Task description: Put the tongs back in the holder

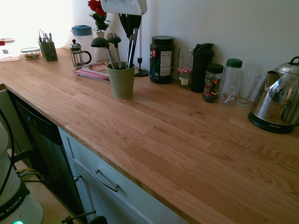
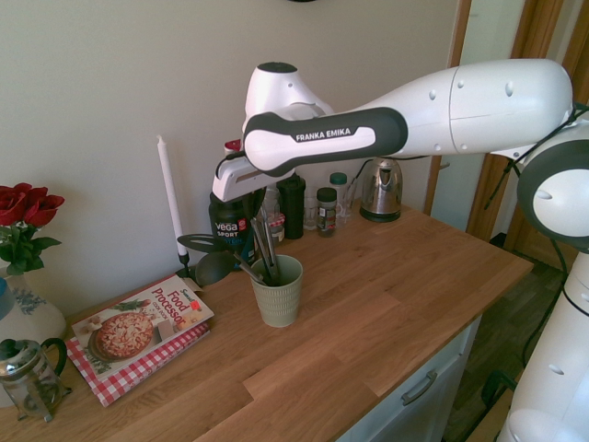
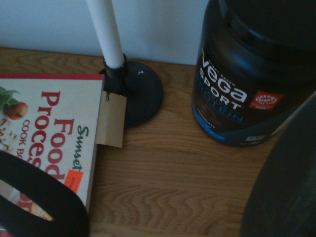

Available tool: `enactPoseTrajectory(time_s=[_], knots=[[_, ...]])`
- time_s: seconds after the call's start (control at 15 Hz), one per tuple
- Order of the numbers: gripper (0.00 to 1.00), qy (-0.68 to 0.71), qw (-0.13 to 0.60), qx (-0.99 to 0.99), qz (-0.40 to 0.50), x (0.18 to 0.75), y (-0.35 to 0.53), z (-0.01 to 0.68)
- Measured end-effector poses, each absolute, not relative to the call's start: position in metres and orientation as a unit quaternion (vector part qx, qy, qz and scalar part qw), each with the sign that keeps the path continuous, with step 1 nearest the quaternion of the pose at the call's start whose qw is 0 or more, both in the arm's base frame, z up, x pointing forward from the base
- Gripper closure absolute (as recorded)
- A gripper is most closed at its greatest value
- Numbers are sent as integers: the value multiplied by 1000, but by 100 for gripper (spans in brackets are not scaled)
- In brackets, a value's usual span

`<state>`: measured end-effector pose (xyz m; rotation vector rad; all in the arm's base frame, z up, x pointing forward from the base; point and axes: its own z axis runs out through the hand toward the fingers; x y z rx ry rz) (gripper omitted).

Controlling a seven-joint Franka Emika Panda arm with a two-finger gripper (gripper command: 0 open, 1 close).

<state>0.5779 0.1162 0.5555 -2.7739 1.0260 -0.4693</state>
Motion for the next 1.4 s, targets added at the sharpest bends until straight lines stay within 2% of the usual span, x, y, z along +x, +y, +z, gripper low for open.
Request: enactPoseTrajectory(time_s=[0.13, 0.2, 0.93, 1.27, 1.4], knots=[[100, 341, 71, -925, -154, 577, 112, 542], [0, 339, 70, -926, -153, 577, 111, 538], [0, 327, 62, -932, -146, 565, 108, 526], [0, 324, 77, -930, -156, 533, 102, 578], [0, 338, 59, -930, -132, 507, 88, 603]])
